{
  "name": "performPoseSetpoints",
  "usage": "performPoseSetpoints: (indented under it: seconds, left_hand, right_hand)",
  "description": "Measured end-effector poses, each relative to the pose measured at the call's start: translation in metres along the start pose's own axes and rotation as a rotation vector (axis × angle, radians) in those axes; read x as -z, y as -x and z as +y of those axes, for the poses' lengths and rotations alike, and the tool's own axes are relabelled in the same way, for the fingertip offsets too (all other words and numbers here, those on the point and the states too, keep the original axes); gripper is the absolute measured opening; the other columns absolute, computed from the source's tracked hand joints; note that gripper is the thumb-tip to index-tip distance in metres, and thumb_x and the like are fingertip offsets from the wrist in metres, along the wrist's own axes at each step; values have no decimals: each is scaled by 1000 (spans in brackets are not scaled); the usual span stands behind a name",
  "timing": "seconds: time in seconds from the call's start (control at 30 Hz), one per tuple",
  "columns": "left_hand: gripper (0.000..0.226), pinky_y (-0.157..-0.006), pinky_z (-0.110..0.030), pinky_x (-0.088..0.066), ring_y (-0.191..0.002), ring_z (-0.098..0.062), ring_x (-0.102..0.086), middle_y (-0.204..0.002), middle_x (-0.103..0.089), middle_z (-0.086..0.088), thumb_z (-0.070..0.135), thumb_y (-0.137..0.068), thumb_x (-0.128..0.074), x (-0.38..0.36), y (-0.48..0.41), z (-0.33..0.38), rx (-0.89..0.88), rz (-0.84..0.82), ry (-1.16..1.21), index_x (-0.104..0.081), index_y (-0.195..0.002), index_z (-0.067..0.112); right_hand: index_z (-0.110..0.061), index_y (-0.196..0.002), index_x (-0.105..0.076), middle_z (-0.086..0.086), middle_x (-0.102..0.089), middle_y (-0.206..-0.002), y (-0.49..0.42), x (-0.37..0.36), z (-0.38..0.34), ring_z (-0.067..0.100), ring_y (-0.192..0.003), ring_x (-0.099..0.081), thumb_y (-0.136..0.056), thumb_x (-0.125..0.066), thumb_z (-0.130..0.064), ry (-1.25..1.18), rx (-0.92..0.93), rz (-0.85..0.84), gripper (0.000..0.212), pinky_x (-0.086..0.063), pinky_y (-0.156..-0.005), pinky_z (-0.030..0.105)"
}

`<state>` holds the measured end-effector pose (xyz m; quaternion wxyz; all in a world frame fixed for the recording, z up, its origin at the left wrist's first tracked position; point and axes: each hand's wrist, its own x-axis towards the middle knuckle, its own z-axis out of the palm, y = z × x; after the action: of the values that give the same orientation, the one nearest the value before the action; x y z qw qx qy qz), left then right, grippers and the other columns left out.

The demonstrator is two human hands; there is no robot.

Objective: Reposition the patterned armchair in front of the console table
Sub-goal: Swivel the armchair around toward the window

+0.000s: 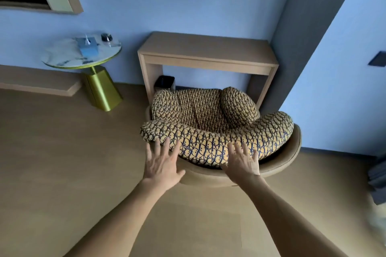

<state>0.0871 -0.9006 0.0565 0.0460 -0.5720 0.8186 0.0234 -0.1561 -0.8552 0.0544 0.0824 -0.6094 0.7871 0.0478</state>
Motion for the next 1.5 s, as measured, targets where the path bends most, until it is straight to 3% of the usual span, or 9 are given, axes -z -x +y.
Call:
performPoseSetpoints:
  seconds: [0.27,0.5,0.7,1.07,1.3,1.5]
  left_hand:
    - [106,-121,-62,-4,-153,-41,-2,-169,1,-10,77,-81,-49,127,-45,-135,36,281,88,8,-158,33]
    - [103,-120,-63,-9,-153,-39,-7,-169,-2,-10,75,-82,-52,184,-84,-260,-103,322,104,3,-158,32]
    - [102,-119,-64,-9,-152,-40,-8,-168,-3,-12,73,-82,-53,192,-121,-338,-164,289,93,0,-158,31]
    - [99,-118,-64,-14,-151,-39,-13,-167,-11,-12,71,-82,-54,135,-245,-407,-291,201,46,-6,-158,30]
    - [98,-118,-61,-13,-151,-37,-15,-167,-12,-10,68,-83,-56,73,-351,-460,-341,16,-58,-6,-158,31]
    - [95,-120,-60,-12,-152,-35,-12,-167,-13,-10,63,-86,-57,28,-426,-465,-472,-163,-139,-5,-158,29]
  right_hand:
    - [-21,-162,3,7,-3,-171,-30,148,-117,34,-157,4,-88,-41,-79,-63,-78,233,103,-4,-121,66]
    - [-21,-162,-2,5,-7,-171,-55,194,-246,33,-157,1,-88,-42,-78,-79,-178,256,101,-8,-121,67]
    - [-19,-162,-6,6,-11,-170,-86,205,-321,34,-157,-3,-87,-43,-78,-75,-208,277,102,-10,-120,69]
    - [-21,-159,-15,7,-18,-168,-210,154,-387,35,-156,-8,-89,-50,-70,-159,-289,188,92,-13,-119,67]
    - [-18,-143,-40,7,-51,-145,-317,69,-433,30,-138,-42,-90,-60,-58,-288,-357,87,70,-32,-114,53]
    - [-16,-137,-45,7,-56,-136,-366,1,-459,30,-131,-49,-90,-60,-55,-381,-464,-51,62,-36,-110,48]
